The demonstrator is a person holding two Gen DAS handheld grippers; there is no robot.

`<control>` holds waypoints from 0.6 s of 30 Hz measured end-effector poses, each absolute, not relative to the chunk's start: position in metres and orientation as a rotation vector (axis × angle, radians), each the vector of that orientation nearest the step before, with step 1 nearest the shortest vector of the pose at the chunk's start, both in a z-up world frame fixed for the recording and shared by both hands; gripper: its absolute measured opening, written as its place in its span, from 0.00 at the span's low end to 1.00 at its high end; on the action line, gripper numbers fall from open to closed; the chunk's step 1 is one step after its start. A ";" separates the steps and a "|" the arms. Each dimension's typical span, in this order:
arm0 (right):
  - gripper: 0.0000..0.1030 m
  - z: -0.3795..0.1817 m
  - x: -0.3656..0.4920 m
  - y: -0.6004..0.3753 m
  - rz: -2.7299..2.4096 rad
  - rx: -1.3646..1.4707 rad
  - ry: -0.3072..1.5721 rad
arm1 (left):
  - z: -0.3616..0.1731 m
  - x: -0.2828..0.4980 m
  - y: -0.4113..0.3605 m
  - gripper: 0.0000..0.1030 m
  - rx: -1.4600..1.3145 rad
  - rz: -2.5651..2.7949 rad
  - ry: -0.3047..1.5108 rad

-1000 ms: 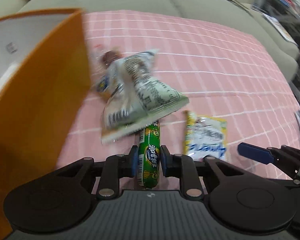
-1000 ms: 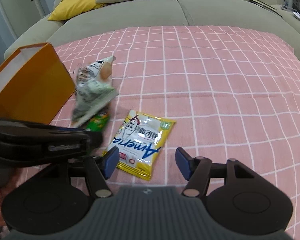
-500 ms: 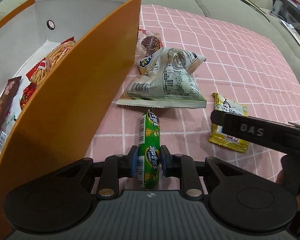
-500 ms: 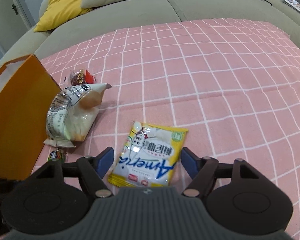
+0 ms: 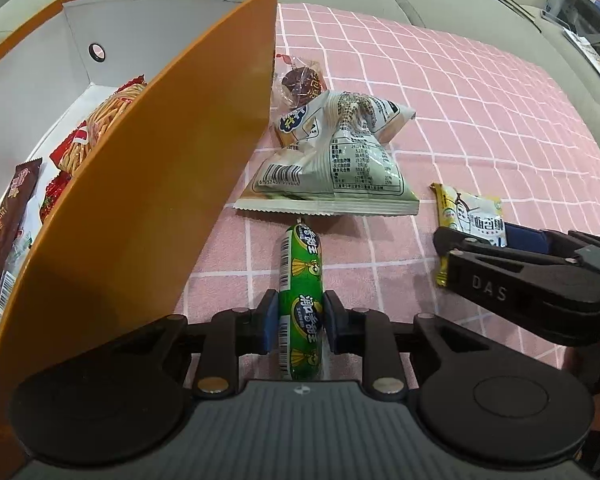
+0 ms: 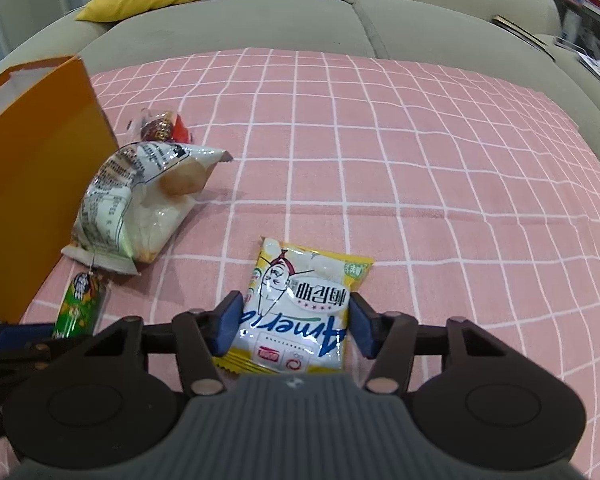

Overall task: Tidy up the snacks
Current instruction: 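Grasp the green sausage stick with the left gripper while the right grasps the yellow America pouch, then carry the sausage stick and America pouch over the orange box with both grippers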

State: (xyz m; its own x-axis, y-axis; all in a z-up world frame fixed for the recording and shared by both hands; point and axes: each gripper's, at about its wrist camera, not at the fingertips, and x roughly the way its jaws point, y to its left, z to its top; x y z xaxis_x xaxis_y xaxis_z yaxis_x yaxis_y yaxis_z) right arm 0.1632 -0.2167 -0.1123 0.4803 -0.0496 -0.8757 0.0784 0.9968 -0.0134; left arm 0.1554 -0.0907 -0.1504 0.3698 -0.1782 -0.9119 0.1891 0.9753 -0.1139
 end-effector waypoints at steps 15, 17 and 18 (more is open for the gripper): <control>0.50 -0.077 0.098 -0.225 0.046 0.066 1.079 | -0.109 0.120 -0.075 0.24 -0.060 -0.257 1.132; 0.50 -0.070 0.089 -0.227 0.058 0.082 1.072 | -0.101 0.113 -0.074 0.24 -0.066 -0.264 1.122; 0.50 -0.066 0.083 -0.228 0.065 0.090 1.070 | -0.097 0.110 -0.072 0.24 -0.068 -0.265 1.119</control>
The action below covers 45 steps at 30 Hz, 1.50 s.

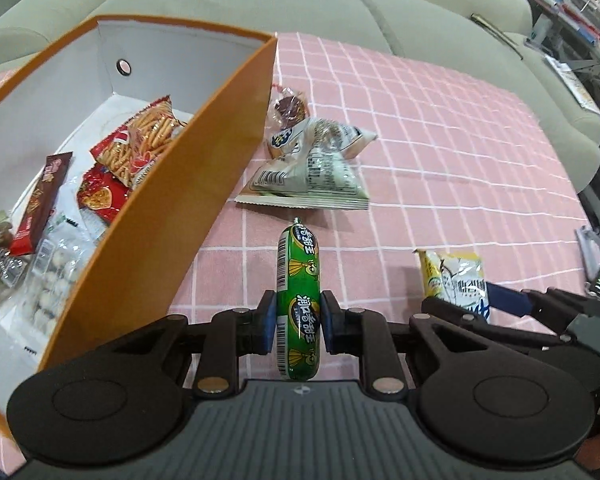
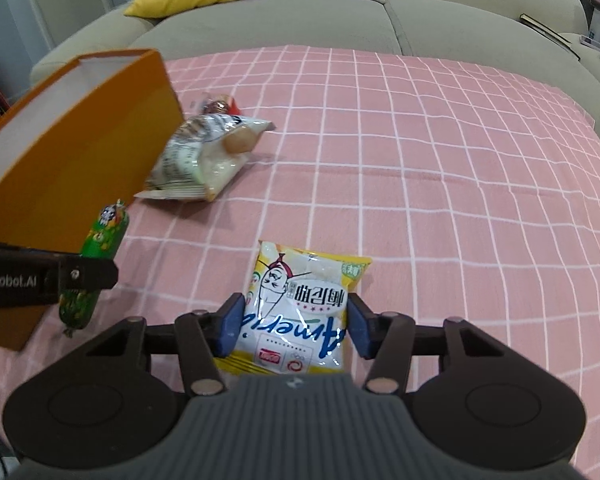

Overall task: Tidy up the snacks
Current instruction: 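Carry the sausage stick and America pouch over the orange box with both grippers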

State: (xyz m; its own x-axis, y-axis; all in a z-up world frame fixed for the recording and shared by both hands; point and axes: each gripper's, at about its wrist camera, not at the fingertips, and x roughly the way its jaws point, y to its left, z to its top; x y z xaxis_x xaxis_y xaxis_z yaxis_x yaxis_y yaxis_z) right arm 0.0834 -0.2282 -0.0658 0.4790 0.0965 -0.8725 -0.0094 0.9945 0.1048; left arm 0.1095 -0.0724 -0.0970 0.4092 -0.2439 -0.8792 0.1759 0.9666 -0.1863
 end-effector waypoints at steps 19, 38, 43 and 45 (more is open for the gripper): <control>0.50 0.044 0.082 -0.167 0.396 0.011 0.900 | -0.003 0.081 0.000 0.24 -0.171 -0.222 0.983; 0.50 0.061 0.176 -0.038 0.764 -0.293 0.920 | -0.005 0.143 0.090 0.24 -0.182 -0.112 1.071; 0.50 0.038 0.197 -0.006 0.816 -0.395 0.965 | -0.024 0.164 0.100 0.24 -0.149 -0.115 1.139; 0.50 0.029 0.208 0.002 0.808 -0.420 0.973 | -0.032 0.175 0.104 0.24 -0.152 -0.114 1.153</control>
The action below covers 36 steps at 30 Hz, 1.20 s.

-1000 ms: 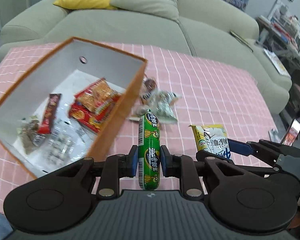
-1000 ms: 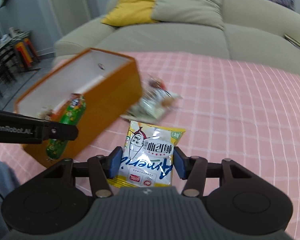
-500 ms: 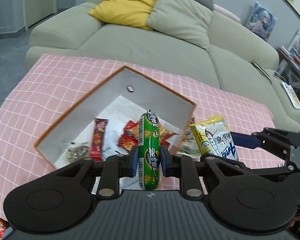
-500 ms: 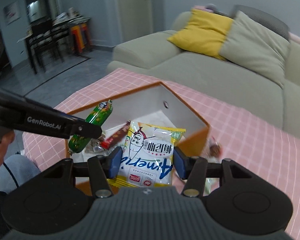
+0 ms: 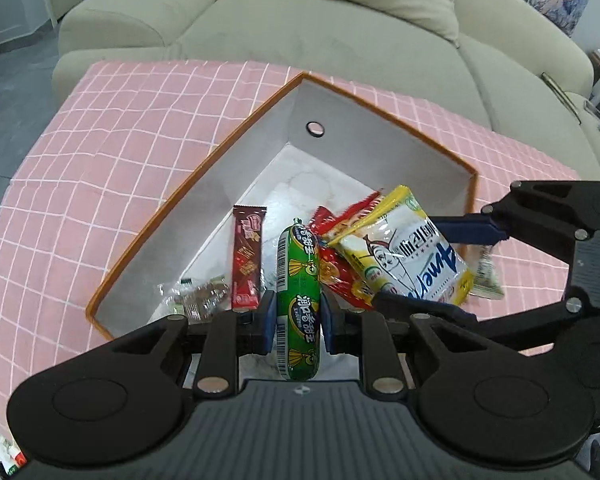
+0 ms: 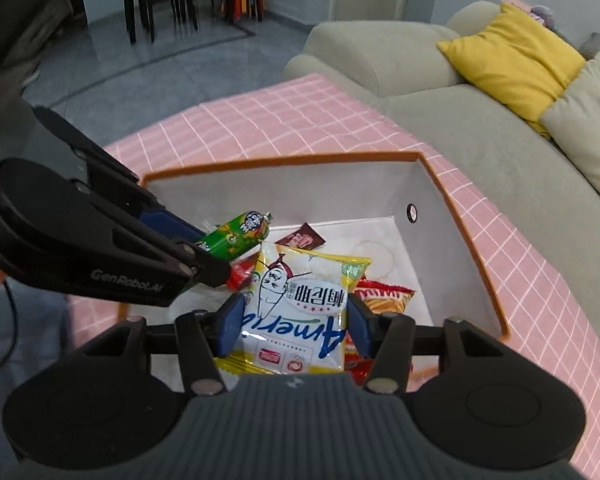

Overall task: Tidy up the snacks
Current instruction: 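Carry the sausage stick and America pouch over the orange box with both grippers, then open both grippers to drop the sausage stick and America pouch into the box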

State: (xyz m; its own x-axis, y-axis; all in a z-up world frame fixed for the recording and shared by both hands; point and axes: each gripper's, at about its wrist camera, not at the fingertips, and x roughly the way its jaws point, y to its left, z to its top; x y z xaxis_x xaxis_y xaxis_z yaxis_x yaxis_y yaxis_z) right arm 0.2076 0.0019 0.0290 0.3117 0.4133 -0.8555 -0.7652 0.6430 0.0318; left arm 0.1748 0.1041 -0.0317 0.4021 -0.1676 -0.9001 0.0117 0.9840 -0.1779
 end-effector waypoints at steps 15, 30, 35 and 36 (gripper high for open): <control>0.50 -0.021 0.296 0.009 0.730 -0.492 1.036 | -0.076 0.259 0.097 0.24 -0.137 -0.111 1.189; 0.50 -0.060 0.319 0.018 0.716 -0.475 1.106 | -0.114 0.279 0.098 0.24 -0.145 -0.075 1.284; 0.50 -0.062 0.314 0.016 0.714 -0.467 1.099 | -0.115 0.278 0.097 0.24 -0.133 -0.074 1.284; 0.51 -0.061 0.313 0.016 0.713 -0.465 1.098 | -0.114 0.278 0.096 0.24 -0.132 -0.074 1.277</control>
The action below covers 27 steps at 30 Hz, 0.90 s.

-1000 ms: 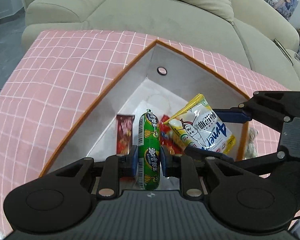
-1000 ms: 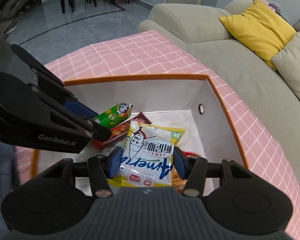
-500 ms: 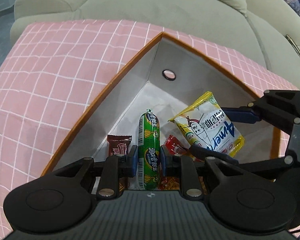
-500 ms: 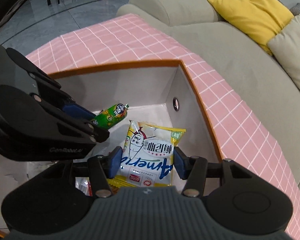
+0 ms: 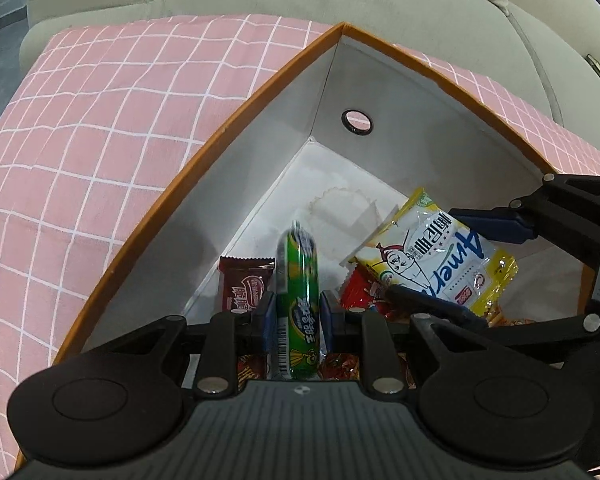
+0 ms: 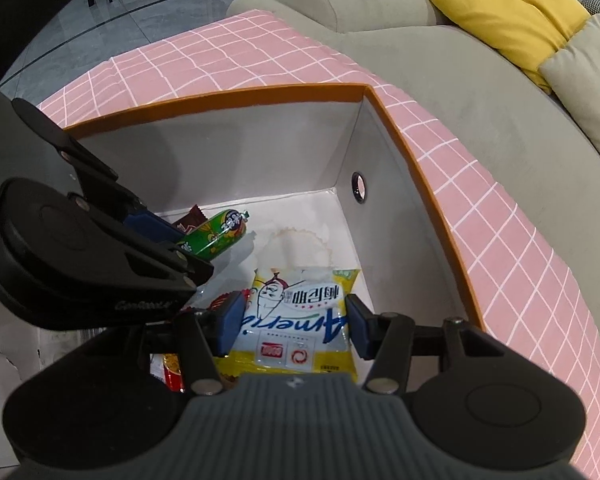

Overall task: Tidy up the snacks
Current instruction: 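Open both grippers to drop the sausage stick and America pouch into the box, then move both grippers back toward the silver pouch on the table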

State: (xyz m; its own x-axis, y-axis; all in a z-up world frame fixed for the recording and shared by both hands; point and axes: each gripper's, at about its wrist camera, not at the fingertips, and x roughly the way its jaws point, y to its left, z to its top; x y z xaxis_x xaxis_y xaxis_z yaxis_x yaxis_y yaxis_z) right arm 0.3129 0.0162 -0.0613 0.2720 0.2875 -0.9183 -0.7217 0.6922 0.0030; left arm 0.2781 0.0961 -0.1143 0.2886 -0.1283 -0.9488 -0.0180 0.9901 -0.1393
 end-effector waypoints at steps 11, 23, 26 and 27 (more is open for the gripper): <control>0.78 -0.049 0.313 0.008 0.660 -0.437 1.088 | -0.094 0.271 0.101 0.52 -0.124 -0.037 1.208; 0.83 -0.007 0.297 -0.009 0.625 -0.338 1.053 | -0.048 0.246 0.100 0.58 -0.089 -0.038 1.107; 0.83 0.012 0.282 -0.015 0.583 -0.319 1.027 | -0.026 0.233 0.095 0.63 -0.037 -0.010 1.029; 0.83 0.017 0.276 -0.019 0.572 -0.306 1.012 | -0.018 0.228 0.094 0.63 -0.024 0.002 1.003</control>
State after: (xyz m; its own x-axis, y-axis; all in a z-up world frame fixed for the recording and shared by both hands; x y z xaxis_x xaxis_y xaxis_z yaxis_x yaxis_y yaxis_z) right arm 0.2759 -0.0188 0.0173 0.4015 0.3068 -0.8630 -0.5813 0.8135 0.0188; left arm 0.2279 0.0936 -0.0185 0.5380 -0.0094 -0.8429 -0.0125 0.9997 -0.0192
